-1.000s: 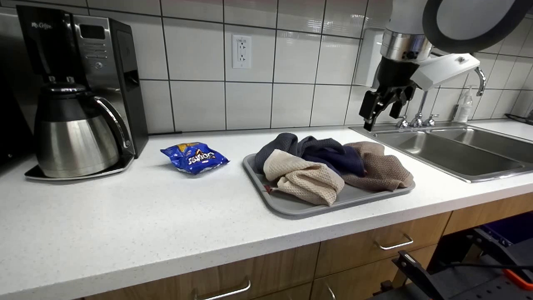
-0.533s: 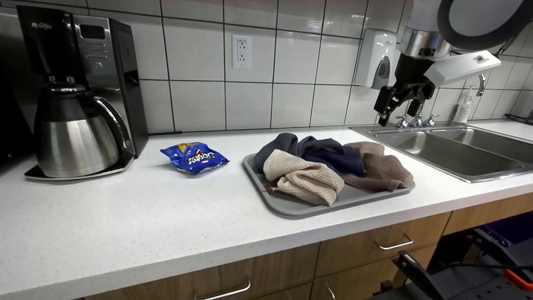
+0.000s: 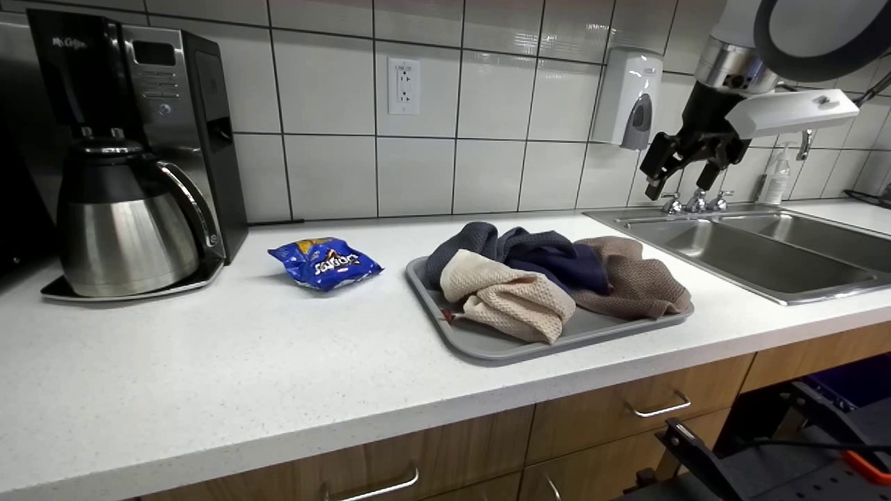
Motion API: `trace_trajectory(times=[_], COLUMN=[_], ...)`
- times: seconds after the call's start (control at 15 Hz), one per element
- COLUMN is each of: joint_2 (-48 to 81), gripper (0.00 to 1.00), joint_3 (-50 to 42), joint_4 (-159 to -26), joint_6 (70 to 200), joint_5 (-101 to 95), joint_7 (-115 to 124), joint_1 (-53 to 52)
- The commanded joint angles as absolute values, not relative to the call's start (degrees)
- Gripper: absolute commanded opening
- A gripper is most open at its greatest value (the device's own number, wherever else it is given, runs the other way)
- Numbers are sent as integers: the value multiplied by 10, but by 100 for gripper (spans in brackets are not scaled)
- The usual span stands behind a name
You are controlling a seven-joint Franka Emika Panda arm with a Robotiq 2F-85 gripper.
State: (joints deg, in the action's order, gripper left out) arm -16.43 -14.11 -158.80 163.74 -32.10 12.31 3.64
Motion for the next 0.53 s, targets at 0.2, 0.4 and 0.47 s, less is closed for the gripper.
trace_trajectory(times=[0.2, 0.4, 0.47], joint_2=[-151, -168, -172], gripper=[100, 100, 100], joint_3=[-291, -367, -382], joint_4=[-1589, -1589, -1588], joint_6=[1696, 1684, 1679], joint_5=[-213, -147, -140], joint_7=[41, -13, -19], joint_1=[-127, -227, -245])
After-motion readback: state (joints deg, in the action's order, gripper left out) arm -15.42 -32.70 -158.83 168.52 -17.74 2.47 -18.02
